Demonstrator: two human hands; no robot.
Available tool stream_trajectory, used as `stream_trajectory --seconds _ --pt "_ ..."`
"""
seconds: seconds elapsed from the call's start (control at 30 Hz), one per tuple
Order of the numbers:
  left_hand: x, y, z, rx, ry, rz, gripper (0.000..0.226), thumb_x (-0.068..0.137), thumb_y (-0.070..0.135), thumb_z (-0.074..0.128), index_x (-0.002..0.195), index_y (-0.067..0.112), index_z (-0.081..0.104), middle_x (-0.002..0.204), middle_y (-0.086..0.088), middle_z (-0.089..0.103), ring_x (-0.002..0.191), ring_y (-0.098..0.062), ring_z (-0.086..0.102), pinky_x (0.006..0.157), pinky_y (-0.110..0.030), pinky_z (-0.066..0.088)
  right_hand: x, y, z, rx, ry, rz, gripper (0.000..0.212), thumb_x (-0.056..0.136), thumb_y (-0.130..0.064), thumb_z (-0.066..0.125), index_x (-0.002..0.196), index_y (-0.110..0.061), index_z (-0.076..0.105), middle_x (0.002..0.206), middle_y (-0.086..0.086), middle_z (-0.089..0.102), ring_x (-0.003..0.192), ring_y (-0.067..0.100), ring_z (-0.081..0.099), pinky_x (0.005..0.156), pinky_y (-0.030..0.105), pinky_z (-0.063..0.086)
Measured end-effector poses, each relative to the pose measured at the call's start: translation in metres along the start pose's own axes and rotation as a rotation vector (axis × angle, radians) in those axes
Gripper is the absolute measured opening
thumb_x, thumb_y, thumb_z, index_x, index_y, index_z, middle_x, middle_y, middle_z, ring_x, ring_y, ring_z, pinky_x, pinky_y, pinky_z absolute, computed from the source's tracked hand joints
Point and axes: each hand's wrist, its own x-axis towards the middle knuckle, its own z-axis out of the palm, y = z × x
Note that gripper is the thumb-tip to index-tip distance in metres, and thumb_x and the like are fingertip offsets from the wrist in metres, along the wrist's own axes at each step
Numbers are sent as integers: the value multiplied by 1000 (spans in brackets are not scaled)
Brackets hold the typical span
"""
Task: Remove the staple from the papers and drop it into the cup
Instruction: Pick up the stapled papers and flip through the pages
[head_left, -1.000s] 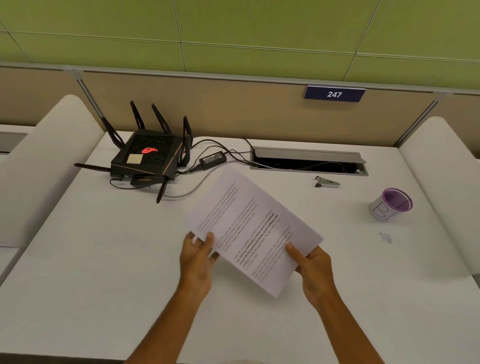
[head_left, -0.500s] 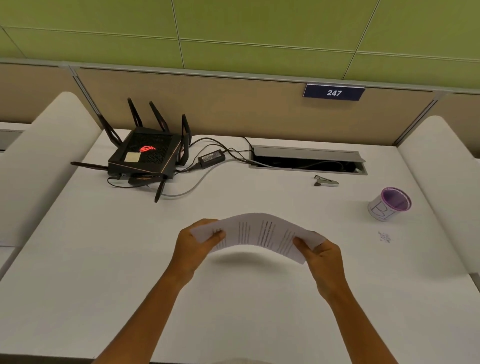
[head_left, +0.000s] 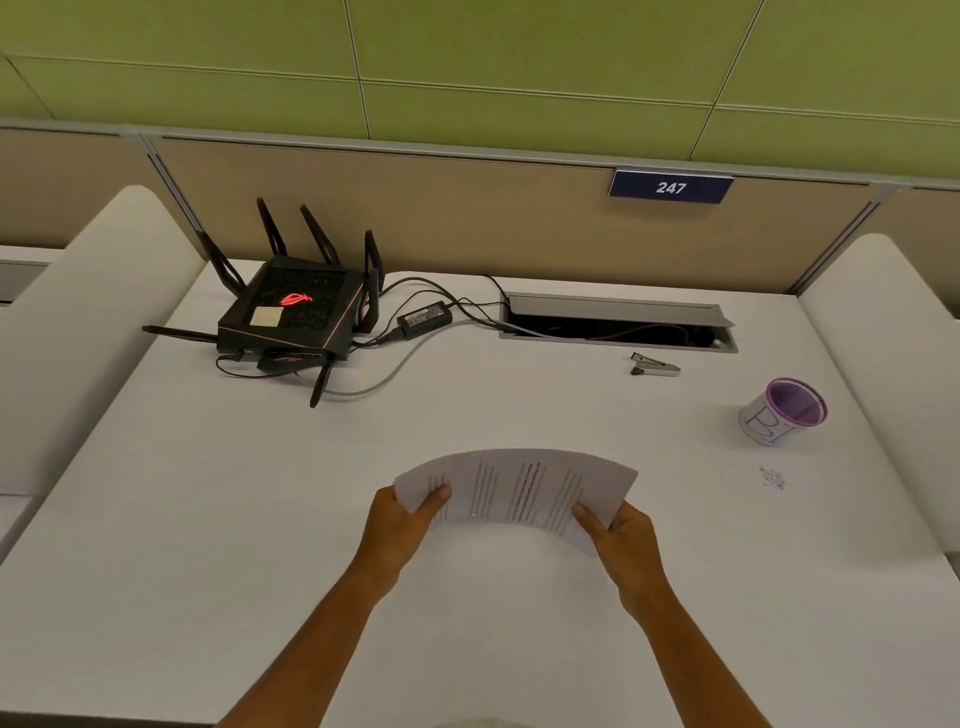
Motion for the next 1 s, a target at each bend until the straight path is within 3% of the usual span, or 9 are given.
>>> stream_trajectory --seconds 0.07,0.13,0.3,0.43,0.57,0.7,0.87,1.0 --pt "0 -1 -2 -14 23 -38 26 92 28 81 115 20 73 106 1 78 100 -21 75 69 -21 61 2 2 -4 -7 -23 6 21 92 -19 77 111 -27 72 104 -7 78 100 16 74 76 21 58" --pt "2 1 -8 -49 46 -70 19 93 27 80 109 20 74 104 -2 79 98 -23 76 72 -28 61 6 -1 -10 -1 -51 9 24 90 -17 79 108 -31 74 104 -6 80 100 17 76 86 32 61" --pt "2 1 -16 -131 69 -107 15 93 23 80 107 22 74 104 -5 81 96 -26 78 75 -36 62 14 -13 -23 60 -145 -9 32 84 -14 84 115 -13 76 108 5 81 104 26 76 96 50 59" --pt "-3 -1 -14 -158 47 -103 17 93 21 79 108 25 74 104 -1 83 99 -26 78 80 -39 63 19 -21 -24 121 -158 -22 33 86 -14 81 118 -8 74 110 9 80 104 31 76 94 50 60" --pt "-11 -1 -13 -231 45 -114 23 94 21 78 115 27 71 106 0 82 98 -24 78 74 -36 64 19 -26 -19 266 -155 22 33 90 -11 75 122 -5 71 113 17 78 108 37 74 95 52 60" --pt "-23 -4 1 -448 34 -168 34 93 16 77 125 26 70 114 0 83 103 -20 79 84 -42 63 3 -28 5 411 -176 75 32 90 -12 74 120 -1 69 120 21 74 115 42 70 100 58 56" --pt "-43 -12 32 -532 -9 -230 37 89 12 79 121 28 70 110 4 84 102 -18 79 71 -34 66 -14 -31 40 359 -158 64 38 91 -8 76 128 -17 68 120 3 77 110 26 75 93 53 60" --pt "-42 -19 21 -509 -53 -211 50 80 20 79 130 22 69 120 -3 81 112 -25 75 76 -34 66 -9 -38 33 220 -117 26 34 91 -12 77 123 -21 70 116 -4 79 105 19 76 91 49 62"
